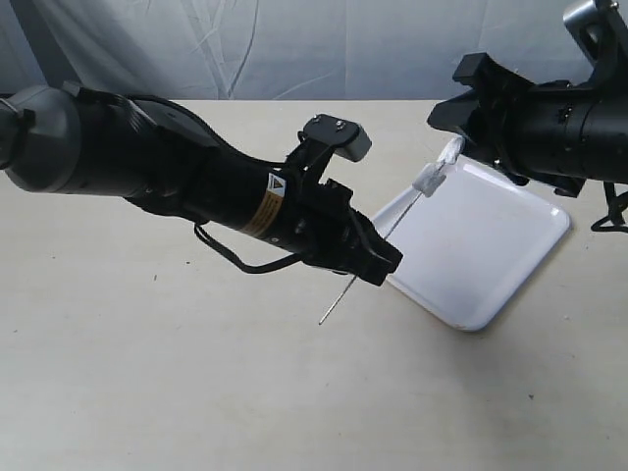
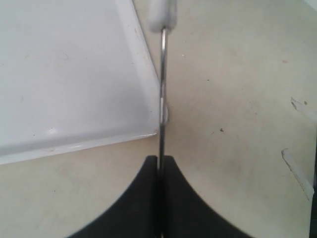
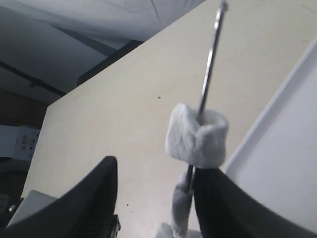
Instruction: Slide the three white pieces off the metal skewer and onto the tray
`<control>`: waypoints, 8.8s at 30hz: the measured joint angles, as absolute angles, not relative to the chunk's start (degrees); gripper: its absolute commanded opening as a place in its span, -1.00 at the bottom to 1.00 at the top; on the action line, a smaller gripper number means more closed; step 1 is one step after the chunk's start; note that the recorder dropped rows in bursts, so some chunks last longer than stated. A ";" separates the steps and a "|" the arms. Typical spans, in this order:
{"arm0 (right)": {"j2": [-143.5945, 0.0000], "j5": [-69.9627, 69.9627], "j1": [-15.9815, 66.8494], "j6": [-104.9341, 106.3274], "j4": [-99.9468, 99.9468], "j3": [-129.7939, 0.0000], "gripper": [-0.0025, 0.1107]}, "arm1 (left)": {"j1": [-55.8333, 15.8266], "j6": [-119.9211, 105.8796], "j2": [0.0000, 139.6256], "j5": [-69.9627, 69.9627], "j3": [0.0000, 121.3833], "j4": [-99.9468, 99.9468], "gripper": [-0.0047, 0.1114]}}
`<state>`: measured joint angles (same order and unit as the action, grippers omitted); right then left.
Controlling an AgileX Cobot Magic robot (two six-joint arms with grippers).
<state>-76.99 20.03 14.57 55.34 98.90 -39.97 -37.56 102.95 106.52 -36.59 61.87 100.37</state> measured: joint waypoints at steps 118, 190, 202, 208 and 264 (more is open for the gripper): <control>-80.29 20.96 14.57 52.06 85.78 -40.04 -0.96 | -35.51 103.20 108.66 -41.87 61.99 100.38 -0.47; -80.29 24.50 14.57 52.06 86.43 -40.04 -0.96 | -34.82 100.31 109.91 -47.36 61.99 100.17 -0.91; -80.29 24.29 14.57 52.88 85.91 -40.04 -0.18 | -34.82 100.20 109.91 -47.11 61.99 100.17 -0.91; -79.64 22.28 14.57 53.04 85.91 -40.04 -0.16 | -34.82 100.20 109.91 -47.11 61.99 100.17 -0.91; -71.71 18.29 14.57 47.60 85.85 -41.92 -0.27 | -33.50 100.69 107.03 -46.21 61.44 100.40 -0.92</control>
